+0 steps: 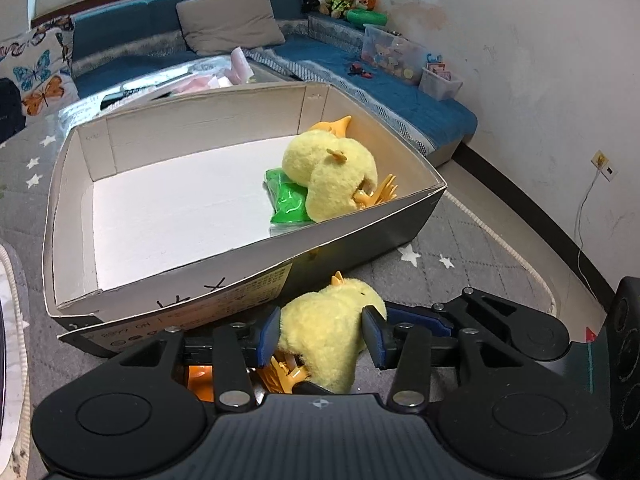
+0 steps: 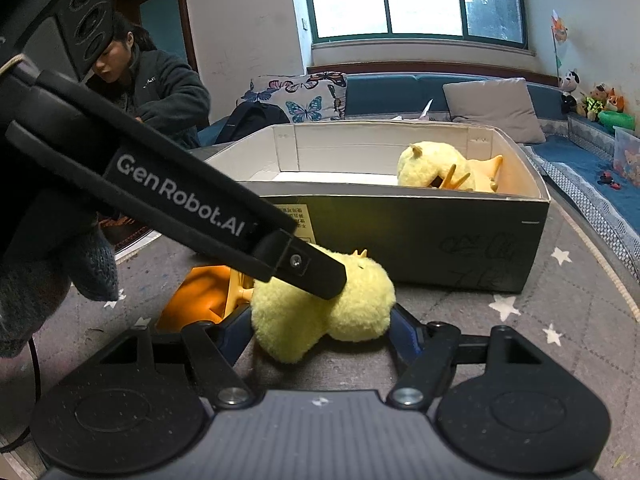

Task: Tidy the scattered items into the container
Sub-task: 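Close both grippers on the second chick and lift it, then carry the second chick into the box beside the first and release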

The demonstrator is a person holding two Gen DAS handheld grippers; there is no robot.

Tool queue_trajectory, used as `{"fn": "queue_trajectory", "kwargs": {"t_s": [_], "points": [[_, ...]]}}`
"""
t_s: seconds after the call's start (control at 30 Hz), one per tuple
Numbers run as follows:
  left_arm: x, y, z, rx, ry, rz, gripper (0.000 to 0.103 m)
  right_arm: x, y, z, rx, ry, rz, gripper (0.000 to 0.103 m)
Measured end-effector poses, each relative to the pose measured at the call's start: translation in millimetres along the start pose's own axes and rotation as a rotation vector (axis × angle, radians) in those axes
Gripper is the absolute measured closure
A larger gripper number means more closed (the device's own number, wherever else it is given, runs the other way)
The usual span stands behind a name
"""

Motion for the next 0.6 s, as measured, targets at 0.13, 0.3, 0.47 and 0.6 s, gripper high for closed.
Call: {"fn": "queue_trajectory", "kwargs": {"t_s": [0.13, 0.3, 0.47, 0.6], "points": [[5, -2, -1, 0.023, -0.018, 0.014, 0.056, 5, 2, 2, 0.016, 0.000, 0.004, 0.030], [23, 3, -10, 0.030, -0.041, -0.014, 0.057, 19, 9, 3, 0.046, -0.010, -0.004, 0.030], [49, 25, -21, 0.027, -0.058, -0.093, 0.057, 36, 42, -8, 0.094, -0.036, -0.055, 0.030], [58, 52, -18, 0.052, -0.054, -0.146, 0.057, 31, 72, -18, 0.137, -0.042, -0.091, 0.030]]}}
Point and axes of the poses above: each gripper's, at about its wrist camera, not at the fingertips, and x roughly against the way its jaws point, z to its left, y to its top, the point moved 8 cm from there along -x, roughly the way its jaws point, and after that the axes turned 13 degrees about x, right-handed, at the moved point
